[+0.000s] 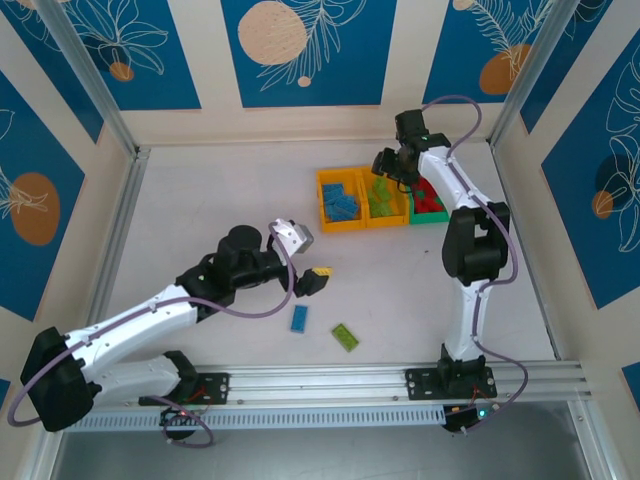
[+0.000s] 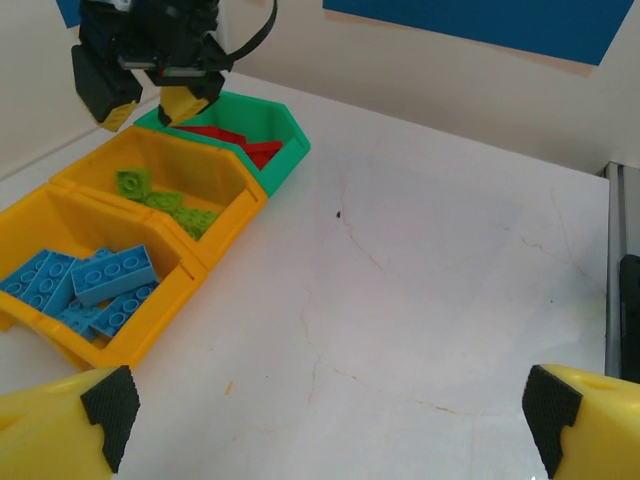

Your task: Sort the legos into containers by color

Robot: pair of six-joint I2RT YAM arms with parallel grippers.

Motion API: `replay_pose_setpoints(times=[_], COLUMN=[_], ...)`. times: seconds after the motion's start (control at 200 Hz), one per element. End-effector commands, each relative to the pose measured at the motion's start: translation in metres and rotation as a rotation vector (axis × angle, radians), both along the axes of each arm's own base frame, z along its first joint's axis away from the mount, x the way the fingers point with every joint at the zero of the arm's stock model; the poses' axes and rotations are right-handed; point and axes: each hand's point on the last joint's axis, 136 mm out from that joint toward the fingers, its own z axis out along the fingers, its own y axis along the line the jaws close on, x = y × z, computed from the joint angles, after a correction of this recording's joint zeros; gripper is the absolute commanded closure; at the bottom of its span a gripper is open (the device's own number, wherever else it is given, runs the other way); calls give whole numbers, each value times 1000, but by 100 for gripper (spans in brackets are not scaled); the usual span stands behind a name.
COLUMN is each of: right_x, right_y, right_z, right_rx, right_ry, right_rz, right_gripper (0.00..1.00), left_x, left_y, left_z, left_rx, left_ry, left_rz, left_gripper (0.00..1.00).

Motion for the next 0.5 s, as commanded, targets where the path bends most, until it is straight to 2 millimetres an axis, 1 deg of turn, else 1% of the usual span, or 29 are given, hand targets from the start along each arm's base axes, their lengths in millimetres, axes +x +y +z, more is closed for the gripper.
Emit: replay_pose_setpoints(times=[0.0,0.025,0.035,0.07,0.085,0.115,0.125,0.21,0.28,0.3,0.32,0.33,0.36,0.365,0.385,0.395,0.405,0.445,0.495], right_x=[-41,-51,-55,-73,-80,-98,-103,-155,-203,-215,-229,-234,-253,-257,-269,-273,-280,-300,-324], right_y=[0,0,0,2,4,7,9,22,36,39,44,45,50,50,54,56,57,67,77], right_z=[40,44,48,51,56,54,58,61,49,49,42,44,37,34,29,30,25,17,2], right_rx=[8,11,14,19,23,27,30,41,45,43,33,32,20,18,14,17,13,20,14], right_ry=[-8,-10,-18,-16,-26,-14,-23,-21,13,15,37,33,56,67,86,86,103,138,193], right_rz=[11,15,19,34,44,66,74,138,194,208,228,230,253,256,268,275,278,312,359], right_gripper=[40,40,40,40,39,39,39,37,36,35,35,34,33,33,33,33,33,32,32], left_x=[-5,-6,-7,-9,-11,-14,-14,-22,-30,-32,-35,-37,-42,-43,-47,-50,-52,-60,-70], left_y=[2,2,2,3,4,5,6,14,22,25,27,29,31,32,34,34,35,38,42], left_z=[19,18,18,17,16,14,13,6,1,0,-1,-2,-4,-5,-6,-7,-8,-12,-17], left_rx=[8,17,20,37,46,68,76,146,201,214,227,234,252,256,266,271,276,297,321], left_ry=[-65,-68,-69,-78,-80,-87,-90,-109,-131,-135,-137,-136,-139,-136,-135,-133,-132,-121,-108], left_rz=[-18,-27,-31,-44,-52,-67,-71,-101,-128,-137,-147,-153,-176,-179,-198,-209,-217,-256,-303], left_gripper=[0,0,0,0,0,0,0,0,0,0,0,0,0,0,0,0,0,0,0])
